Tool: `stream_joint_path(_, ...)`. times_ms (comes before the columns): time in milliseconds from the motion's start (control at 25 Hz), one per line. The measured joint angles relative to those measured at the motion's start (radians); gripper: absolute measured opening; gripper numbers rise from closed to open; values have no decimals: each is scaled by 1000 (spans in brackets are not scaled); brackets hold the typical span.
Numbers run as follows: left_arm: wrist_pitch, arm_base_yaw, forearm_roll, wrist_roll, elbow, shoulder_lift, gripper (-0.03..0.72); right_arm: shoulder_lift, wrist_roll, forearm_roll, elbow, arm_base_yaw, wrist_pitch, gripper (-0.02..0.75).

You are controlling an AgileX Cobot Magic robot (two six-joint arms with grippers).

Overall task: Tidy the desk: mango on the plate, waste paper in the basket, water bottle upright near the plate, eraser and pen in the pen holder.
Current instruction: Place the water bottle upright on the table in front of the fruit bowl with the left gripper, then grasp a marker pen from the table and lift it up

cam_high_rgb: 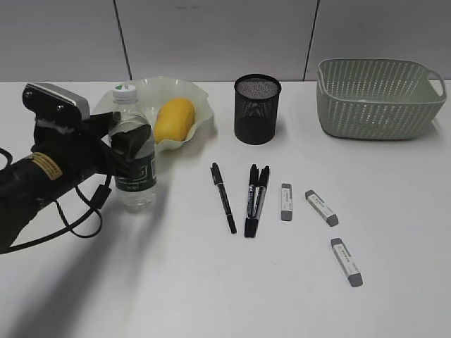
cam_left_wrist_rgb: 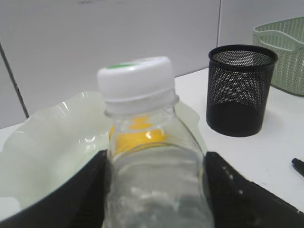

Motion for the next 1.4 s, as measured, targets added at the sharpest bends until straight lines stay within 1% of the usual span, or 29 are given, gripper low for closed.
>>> stream_joint_path(280,-92,0,-9,0,84,-5,435,0,0,0,0,0,0,336)
stream_joint_path(320,-99,0,-2,0,92,-5,442,0,0,0,0,0,0,335)
stream_joint_path(520,-102,0,26,0,101,-8,526,0,0,0,0,0,0,332)
stream_joint_path(720,-73,0,31,0,107,-36,555,0,0,0,0,0,0,332)
stream_joint_path(960,-70,0,32,0,107,-167,560,0,0,0,0,0,0,331)
stream_joint_path(1080,-25,0,32,0,107,-277,560,0,0,0,0,0,0,331)
stream_joint_path(1160,58,0,32,-19,107,-372,555,0,0,0,0,0,0,331)
stream_joint_path(1240,253,0,32,-100,101,-506,536,0,0,0,0,0,0,331)
stream_joint_path(1320,546,0,32,-163,70,-644,508,0,0,0,0,0,0,331)
stream_joint_path(1400,911,0,31,-189,29,-785,468,0,0,0,0,0,0,330)
